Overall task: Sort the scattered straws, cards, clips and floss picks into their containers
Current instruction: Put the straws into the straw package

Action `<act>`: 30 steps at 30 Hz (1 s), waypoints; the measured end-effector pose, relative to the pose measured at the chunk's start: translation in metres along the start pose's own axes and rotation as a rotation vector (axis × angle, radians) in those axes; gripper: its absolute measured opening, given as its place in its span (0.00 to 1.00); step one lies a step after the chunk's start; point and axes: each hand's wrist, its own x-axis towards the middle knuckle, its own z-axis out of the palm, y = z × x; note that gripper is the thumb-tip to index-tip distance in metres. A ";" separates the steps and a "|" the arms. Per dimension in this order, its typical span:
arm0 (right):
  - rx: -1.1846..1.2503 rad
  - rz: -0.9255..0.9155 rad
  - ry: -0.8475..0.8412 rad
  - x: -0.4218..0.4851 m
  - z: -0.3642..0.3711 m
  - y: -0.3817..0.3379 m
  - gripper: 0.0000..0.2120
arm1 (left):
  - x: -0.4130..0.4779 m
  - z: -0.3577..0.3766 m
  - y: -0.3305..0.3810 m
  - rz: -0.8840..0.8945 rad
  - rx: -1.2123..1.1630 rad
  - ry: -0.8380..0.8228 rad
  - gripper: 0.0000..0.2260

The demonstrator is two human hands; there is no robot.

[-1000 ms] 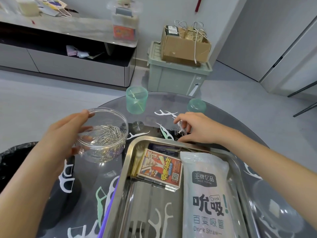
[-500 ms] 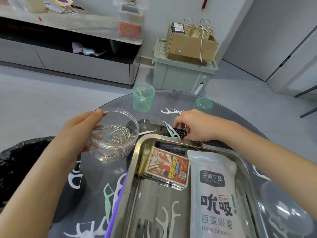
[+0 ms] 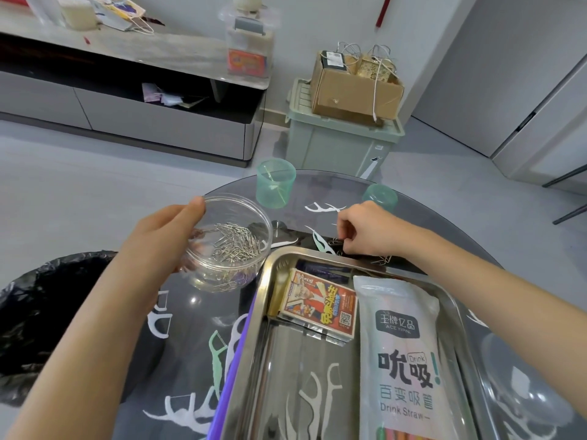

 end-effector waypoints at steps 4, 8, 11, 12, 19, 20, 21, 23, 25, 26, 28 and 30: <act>0.250 0.048 0.157 -0.012 -0.026 -0.012 0.06 | -0.005 0.001 0.005 0.011 0.004 -0.005 0.15; 0.640 -0.126 0.158 -0.024 -0.060 -0.058 0.11 | -0.011 0.005 0.009 0.058 0.020 -0.008 0.13; 0.707 -0.279 0.031 -0.021 -0.062 -0.103 0.10 | -0.014 0.005 0.012 0.060 0.019 0.001 0.11; 0.706 -0.296 0.007 -0.018 -0.059 -0.114 0.09 | -0.015 0.005 0.013 0.056 0.008 0.004 0.11; 0.671 -0.324 0.047 -0.015 -0.058 -0.119 0.09 | -0.012 0.001 0.011 0.050 0.009 -0.018 0.13; 0.673 -0.321 0.100 -0.018 -0.061 -0.108 0.09 | -0.011 0.000 0.010 0.051 0.005 -0.019 0.13; 0.633 -0.295 0.165 -0.021 -0.063 -0.093 0.09 | -0.010 0.000 0.009 0.052 0.003 -0.021 0.13; 0.401 -0.168 0.247 -0.026 -0.063 -0.055 0.09 | -0.010 0.000 0.010 0.054 -0.002 -0.020 0.14; 0.143 0.036 0.094 -0.032 -0.052 -0.015 0.06 | -0.011 0.001 0.010 0.057 -0.008 -0.005 0.16; 0.063 0.136 -0.015 -0.038 -0.043 0.003 0.07 | -0.012 0.003 0.010 0.062 -0.013 -0.005 0.15; 0.072 0.244 -0.091 -0.045 -0.022 0.026 0.12 | -0.015 0.008 0.011 0.070 -0.037 -0.009 0.14; 0.170 0.246 0.008 -0.046 -0.006 0.035 0.12 | -0.016 0.012 0.011 0.061 -0.048 -0.015 0.13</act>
